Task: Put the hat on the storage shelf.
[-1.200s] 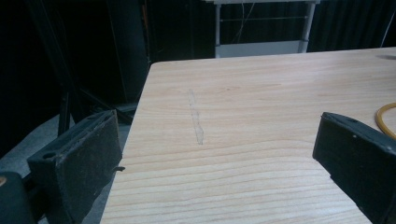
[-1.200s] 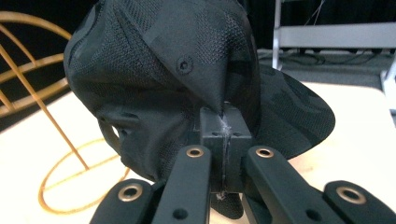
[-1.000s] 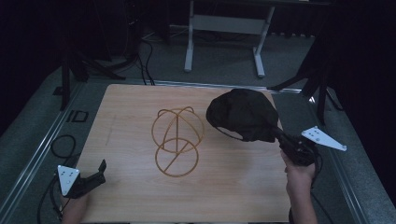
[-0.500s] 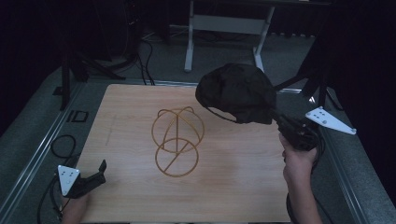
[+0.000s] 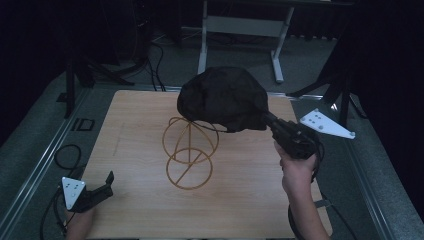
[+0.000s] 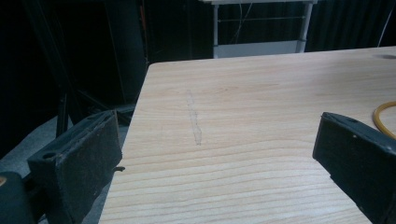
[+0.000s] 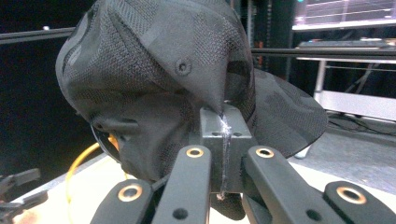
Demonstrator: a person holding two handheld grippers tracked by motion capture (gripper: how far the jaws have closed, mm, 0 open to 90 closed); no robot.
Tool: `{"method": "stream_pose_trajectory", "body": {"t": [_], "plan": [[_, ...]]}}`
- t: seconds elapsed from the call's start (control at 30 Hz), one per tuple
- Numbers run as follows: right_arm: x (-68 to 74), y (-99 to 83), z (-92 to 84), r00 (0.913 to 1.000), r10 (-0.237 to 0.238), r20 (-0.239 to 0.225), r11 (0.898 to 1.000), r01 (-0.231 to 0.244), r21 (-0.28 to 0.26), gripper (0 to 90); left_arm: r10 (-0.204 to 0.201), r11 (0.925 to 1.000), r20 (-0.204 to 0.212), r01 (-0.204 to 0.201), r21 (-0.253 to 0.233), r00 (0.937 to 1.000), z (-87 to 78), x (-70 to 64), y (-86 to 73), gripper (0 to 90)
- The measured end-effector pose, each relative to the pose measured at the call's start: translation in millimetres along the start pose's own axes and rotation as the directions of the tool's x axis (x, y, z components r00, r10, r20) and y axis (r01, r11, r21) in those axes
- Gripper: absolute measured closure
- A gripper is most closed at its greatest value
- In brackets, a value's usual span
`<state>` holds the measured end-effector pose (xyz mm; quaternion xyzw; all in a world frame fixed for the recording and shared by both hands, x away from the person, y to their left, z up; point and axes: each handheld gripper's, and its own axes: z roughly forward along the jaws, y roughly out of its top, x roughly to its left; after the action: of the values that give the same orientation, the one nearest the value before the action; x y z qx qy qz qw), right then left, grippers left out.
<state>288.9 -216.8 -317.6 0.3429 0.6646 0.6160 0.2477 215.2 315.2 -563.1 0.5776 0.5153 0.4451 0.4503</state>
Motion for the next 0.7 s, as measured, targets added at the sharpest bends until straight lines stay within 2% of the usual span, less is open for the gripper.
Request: {"method": "stream_pose_trajectory", "body": {"t": [0.37, 0.5, 0.7], "plan": [[29.1, -6.8, 23.9, 0.9959, -0.001, -0.091, 1.0, 0.003, 0.02, 90.0, -0.004, 1.0, 0.003, 0.004, -0.001, 1.0, -0.2, 0.4, -0.1, 1.6], [36.7, -15.4, 29.7, 0.9925, 0.014, -0.121, 0.999, -0.01, 0.033, 90.0, -0.004, 1.0, 0.004, 0.004, -0.001, 1.0, -0.4, 0.6, -0.1, 1.6], [44.4, -33.2, 35.9, 0.9892, 0.032, -0.143, 0.997, -0.022, 0.074, 90.0, -0.004, 1.0, 0.004, 0.004, -0.003, 1.0, -0.4, 0.6, -0.1, 1.6]]}}
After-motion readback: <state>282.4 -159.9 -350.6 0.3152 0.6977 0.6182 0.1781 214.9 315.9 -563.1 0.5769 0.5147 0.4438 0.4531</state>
